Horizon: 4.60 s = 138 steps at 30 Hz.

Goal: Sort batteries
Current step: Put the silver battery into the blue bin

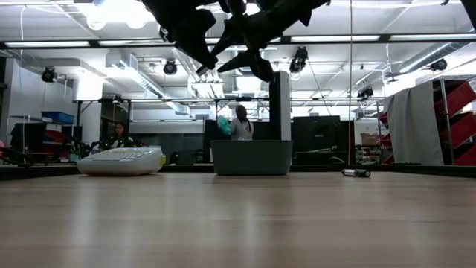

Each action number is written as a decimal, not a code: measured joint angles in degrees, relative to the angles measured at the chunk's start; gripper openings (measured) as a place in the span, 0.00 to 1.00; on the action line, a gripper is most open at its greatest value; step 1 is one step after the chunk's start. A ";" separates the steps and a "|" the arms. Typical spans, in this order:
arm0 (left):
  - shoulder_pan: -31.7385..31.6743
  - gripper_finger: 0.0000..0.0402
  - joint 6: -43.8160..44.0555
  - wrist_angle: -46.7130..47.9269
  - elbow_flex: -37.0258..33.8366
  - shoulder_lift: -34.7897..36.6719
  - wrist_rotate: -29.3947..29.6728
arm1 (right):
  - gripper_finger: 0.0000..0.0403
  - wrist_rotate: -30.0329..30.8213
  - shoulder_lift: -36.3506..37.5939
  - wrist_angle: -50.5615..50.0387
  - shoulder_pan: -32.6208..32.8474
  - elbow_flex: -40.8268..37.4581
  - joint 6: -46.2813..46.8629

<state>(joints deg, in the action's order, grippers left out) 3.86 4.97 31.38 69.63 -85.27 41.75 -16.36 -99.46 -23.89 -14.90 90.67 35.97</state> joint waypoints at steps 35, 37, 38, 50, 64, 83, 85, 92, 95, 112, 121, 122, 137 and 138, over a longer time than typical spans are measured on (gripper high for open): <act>0.00 0.25 3.29 3.82 0.11 0.04 -0.41 | 0.11 0.06 -0.09 -0.06 -0.39 -0.09 -2.08; 0.00 0.29 4.52 7.52 0.11 0.04 -0.31 | 0.11 0.02 -0.09 -0.95 -0.81 -0.09 -2.06; 0.00 0.30 5.31 9.43 0.11 0.04 -0.27 | 0.11 0.02 -0.09 -1.69 -1.13 -0.09 -2.06; 0.00 0.39 18.03 23.14 0.11 0.27 -0.24 | 0.11 6.43 -0.13 -12.34 -10.88 -0.09 -6.72; 0.11 0.39 28.54 27.91 0.11 3.32 -0.81 | 0.11 7.61 -8.39 -19.31 -18.71 -0.09 -10.82; 0.46 0.39 32.24 33.14 0.11 3.98 -1.92 | 0.15 10.08 -6.56 -20.03 -18.88 -0.09 -12.20; 0.46 0.39 32.24 33.23 0.11 4.00 -1.92 | 0.13 9.98 -4.65 -21.47 -18.88 -0.09 -12.69; 0.44 0.39 32.24 33.68 0.11 4.00 -1.92 | 0.10 10.00 2.69 -34.16 -18.88 -0.02 -12.47; 0.44 0.39 32.12 33.68 0.11 4.00 -1.90 | 0.10 10.49 4.54 -41.81 -18.88 -0.14 -11.19; 0.44 0.39 32.00 33.96 0.11 3.98 -1.86 | 0.21 12.03 8.57 -36.34 -18.75 -21.47 -6.71; 0.44 0.39 31.61 33.69 0.09 3.98 -1.76 | 0.35 16.70 8.57 -20.26 -18.75 -32.92 -5.78; 0.44 0.39 31.58 33.65 0.08 3.96 -1.76 | 0.36 17.70 8.57 -19.98 -18.75 -33.16 -5.78; 0.44 0.39 31.56 33.02 0.00 3.96 -1.74 | 0.35 21.11 8.57 -16.25 -18.75 -35.43 -5.93; 0.44 0.39 31.56 33.02 0.00 3.96 -1.74 | 0.35 21.11 8.57 -16.11 -18.75 -35.66 -5.93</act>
<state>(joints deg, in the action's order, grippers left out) 4.29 36.53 64.40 69.63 -81.32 40.01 4.75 -90.89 -40.00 -33.65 55.02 30.04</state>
